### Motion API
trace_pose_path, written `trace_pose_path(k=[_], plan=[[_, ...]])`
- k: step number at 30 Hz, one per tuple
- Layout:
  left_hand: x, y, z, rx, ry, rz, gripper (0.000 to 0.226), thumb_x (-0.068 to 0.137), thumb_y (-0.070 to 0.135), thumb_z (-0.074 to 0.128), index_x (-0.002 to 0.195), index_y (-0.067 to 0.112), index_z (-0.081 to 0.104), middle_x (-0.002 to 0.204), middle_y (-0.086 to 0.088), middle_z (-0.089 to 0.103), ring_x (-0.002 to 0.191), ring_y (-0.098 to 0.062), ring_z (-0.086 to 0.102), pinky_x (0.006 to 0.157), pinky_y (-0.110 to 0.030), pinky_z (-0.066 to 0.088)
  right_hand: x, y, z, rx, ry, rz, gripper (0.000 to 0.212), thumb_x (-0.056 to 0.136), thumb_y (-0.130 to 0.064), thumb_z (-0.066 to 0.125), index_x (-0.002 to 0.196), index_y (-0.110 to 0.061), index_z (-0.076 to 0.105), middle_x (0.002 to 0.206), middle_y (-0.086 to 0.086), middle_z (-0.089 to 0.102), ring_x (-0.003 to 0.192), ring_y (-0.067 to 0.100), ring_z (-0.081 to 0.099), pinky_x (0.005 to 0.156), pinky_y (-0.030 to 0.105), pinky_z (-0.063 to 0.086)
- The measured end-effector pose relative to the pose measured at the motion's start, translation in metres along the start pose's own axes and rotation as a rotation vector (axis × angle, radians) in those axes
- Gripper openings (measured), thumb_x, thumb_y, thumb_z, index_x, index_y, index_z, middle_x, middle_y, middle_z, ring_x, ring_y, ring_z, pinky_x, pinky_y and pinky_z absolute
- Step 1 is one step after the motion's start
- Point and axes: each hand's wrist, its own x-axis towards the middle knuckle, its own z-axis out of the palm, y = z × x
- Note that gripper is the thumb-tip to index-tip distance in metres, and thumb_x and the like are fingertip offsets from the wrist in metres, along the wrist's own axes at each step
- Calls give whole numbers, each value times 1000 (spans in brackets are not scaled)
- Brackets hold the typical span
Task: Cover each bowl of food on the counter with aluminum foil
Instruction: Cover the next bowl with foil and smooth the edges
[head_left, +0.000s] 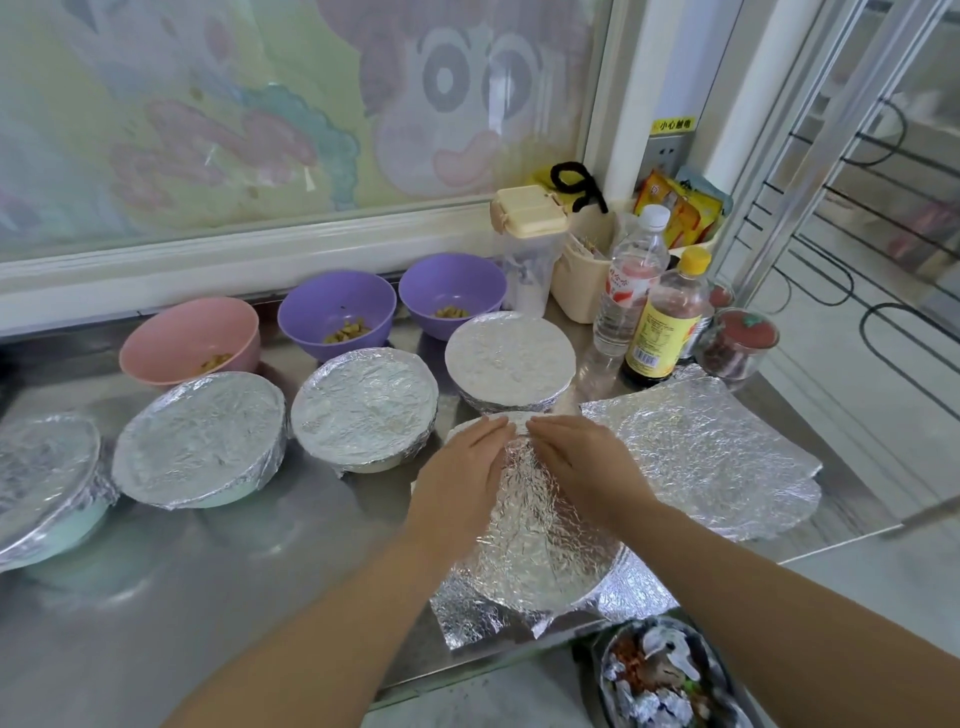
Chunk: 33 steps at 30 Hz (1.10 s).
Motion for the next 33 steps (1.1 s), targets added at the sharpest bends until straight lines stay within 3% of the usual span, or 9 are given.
trace_pose_path(k=[5,11,16,19,21,22,24,26,33], plan=[[12,-2,2,-67,-2,-74,32,98,17,59,129,22,67,130,7,66,121,-8,61,99,-34,52,16,-1,8,0,-34,52,20,100,-28,61,111,-25,77,103,-3,76,92,21,69,80,41,57],[9,-1,2,-144,0,-142,35,97,10,57,127,24,68,119,5,72,106,-12,67,90,-28,53,14,3,16,148,38,188,22,95,-25,69,116,-24,77,99,-1,78,90,20,70,85,36,55],[13,-6,-1,-357,-102,-334,30,102,15,52,126,22,69,98,-3,74,79,-10,63,63,-9,39,21,10,13,232,-88,234,20,97,-27,67,113,-26,78,83,-7,76,71,12,65,68,26,51],[15,-11,-1,-556,-190,-441,30,103,14,49,126,22,67,78,9,64,53,0,53,52,-8,35,25,14,12,236,-179,240,20,100,-30,62,111,-26,77,73,-10,68,62,7,58,59,24,44],[16,-13,-1,-655,-250,-504,29,105,17,46,125,25,67,72,12,63,51,-1,49,53,-14,39,26,14,12,266,-213,247,21,101,-29,59,113,-27,76,82,-8,72,73,12,64,71,32,53],[16,-14,-1,-695,-272,-523,29,105,18,46,123,26,67,76,13,68,57,-4,57,57,-17,45,26,13,12,274,-228,246,23,102,-29,57,116,-28,75,89,-7,74,81,13,67,78,36,55],[17,-14,0,-747,-293,-543,29,106,19,45,119,31,68,95,8,75,87,-17,70,80,-32,55,27,12,11,270,-253,234,24,103,-29,56,119,-29,74,96,-7,75,88,13,67,85,38,55],[17,-14,0,-760,-299,-559,29,106,20,45,112,37,68,103,5,75,101,-22,69,93,-40,53,27,13,12,254,-255,234,24,103,-29,55,118,-28,74,97,-4,75,89,16,68,87,40,55],[15,-14,0,-740,-274,-553,29,106,20,45,110,38,67,106,9,74,101,-9,68,95,-32,53,26,10,12,203,-224,225,25,103,-31,54,119,-28,73,96,-5,75,88,14,67,86,40,55]])
